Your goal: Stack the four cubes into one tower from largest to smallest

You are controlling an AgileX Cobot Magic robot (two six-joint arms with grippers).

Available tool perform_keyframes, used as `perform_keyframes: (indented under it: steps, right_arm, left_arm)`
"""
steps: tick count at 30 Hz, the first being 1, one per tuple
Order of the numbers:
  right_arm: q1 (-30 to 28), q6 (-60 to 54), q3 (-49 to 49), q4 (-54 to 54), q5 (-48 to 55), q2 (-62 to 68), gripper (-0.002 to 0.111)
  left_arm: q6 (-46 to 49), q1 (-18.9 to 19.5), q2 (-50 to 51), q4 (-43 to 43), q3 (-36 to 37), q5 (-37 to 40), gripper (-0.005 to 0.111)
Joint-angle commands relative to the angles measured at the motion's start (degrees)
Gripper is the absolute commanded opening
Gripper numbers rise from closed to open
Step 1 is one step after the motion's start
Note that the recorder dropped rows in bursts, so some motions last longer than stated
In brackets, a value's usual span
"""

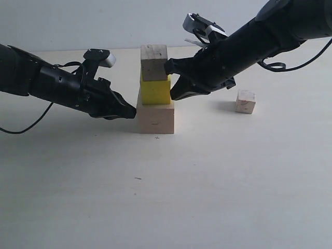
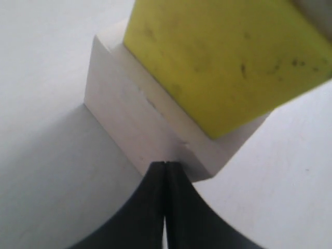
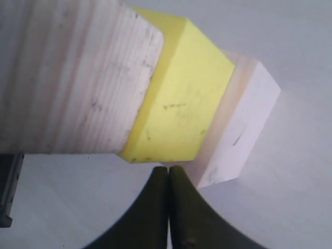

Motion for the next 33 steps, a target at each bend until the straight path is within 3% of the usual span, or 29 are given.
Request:
perform_keyframes:
  steps: [1, 14, 33]
  right_arm:
    - [-0.21, -0.69, -0.24, -0.61, -0.08, -0.58, 0.000]
    - [-0.21, -0.11, -0.24, -1.50, -4.30, -0.58, 0.000]
    - [-0.21, -1.77, -0.24, 2.71, -2.62, -0.58, 0.000]
  left_arm:
    - [0.19, -0.31, -0.77, -0.89, 0.11, 0.53, 0.000]
    - [0.19, -0.31, -0.77, -0.89, 0.11, 0.53, 0.000]
    - [0.19, -0.31, -0.77, -0.89, 0.11, 0.53, 0.000]
